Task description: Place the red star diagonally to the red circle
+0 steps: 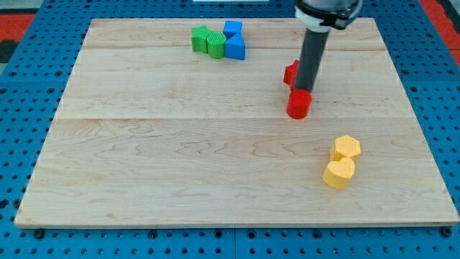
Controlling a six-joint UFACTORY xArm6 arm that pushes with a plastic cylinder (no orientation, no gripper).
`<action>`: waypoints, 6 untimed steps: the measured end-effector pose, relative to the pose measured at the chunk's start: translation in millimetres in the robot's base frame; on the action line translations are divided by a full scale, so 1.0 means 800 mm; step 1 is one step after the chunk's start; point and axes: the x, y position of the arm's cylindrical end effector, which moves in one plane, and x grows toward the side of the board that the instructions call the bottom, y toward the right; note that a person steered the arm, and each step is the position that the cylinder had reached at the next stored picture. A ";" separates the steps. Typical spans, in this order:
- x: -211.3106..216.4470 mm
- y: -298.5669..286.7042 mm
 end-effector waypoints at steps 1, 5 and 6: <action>0.000 -0.001; -0.057 -0.088; -0.057 -0.172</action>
